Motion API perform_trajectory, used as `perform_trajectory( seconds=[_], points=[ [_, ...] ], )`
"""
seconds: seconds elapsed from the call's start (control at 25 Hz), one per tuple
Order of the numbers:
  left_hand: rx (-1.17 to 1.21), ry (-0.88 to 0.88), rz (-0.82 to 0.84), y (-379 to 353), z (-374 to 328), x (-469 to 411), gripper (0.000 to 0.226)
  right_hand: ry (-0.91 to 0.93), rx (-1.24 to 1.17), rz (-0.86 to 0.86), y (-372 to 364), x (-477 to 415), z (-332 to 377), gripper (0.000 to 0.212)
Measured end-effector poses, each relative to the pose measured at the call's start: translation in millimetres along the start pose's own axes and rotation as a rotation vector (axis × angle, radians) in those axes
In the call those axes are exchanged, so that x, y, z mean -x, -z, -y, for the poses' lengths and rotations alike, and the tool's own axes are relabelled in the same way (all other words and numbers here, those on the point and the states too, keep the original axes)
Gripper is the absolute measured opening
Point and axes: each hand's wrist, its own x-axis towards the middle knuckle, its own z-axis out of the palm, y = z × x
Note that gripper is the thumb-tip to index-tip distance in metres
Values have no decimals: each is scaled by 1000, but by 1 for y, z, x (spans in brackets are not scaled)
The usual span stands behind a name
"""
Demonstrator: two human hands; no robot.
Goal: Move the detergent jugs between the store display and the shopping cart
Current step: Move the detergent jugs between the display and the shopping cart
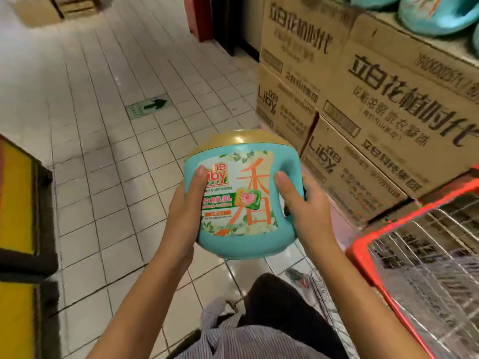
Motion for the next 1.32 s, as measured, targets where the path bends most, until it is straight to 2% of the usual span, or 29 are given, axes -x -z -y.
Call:
perform_trajectory(
  seconds=[0.08, 0.16, 0.28, 0.4, 0.56, 0.76, 0.88, 1.0, 1.08, 1.2, 1.32],
  points=[
    [21, 8, -11, 17, -11, -27, 63, 16, -21, 7, -22, -21, 8, 41],
    [33, 14, -12, 31, -21, -59, 65, 33, -36, 16, -44, -52, 17, 41],
    [35, -13, -21, 46, -42, -116, 53, 68, -37, 34, -75, -107, 28, 31],
    [43, -45, -13, 59, -68, -190, 41, 87, -63, 23, -107, -177, 37, 34],
    [33, -67, -12, 66, -108, -298, 65, 91, -93, 30, -140, -282, 56, 44],
    [60, -77, -13, 68, -152, -409, 68, 127, -83, 95, -172, -397, 89, 38],
    [47, -88, 44, 68, -172, -469, 72, 146, -63, 70, -184, -448, 100, 48],
    [47, -127, 113, 64, -190, -540, 76, 139, -77, 82, -193, -506, 111, 44],
    [42, -140, 189, 60, -207, -589, 79, 132, -37, 43, -199, -543, 121, 57],
    [59, -179, 353, 53, -240, -668, 72, 172, -31, -69, -209, -594, 135, 71],
    [55, -214, 518, 35, -282, -734, 76, 205, -4, -245, -216, -635, 161, 79]
  ],
)
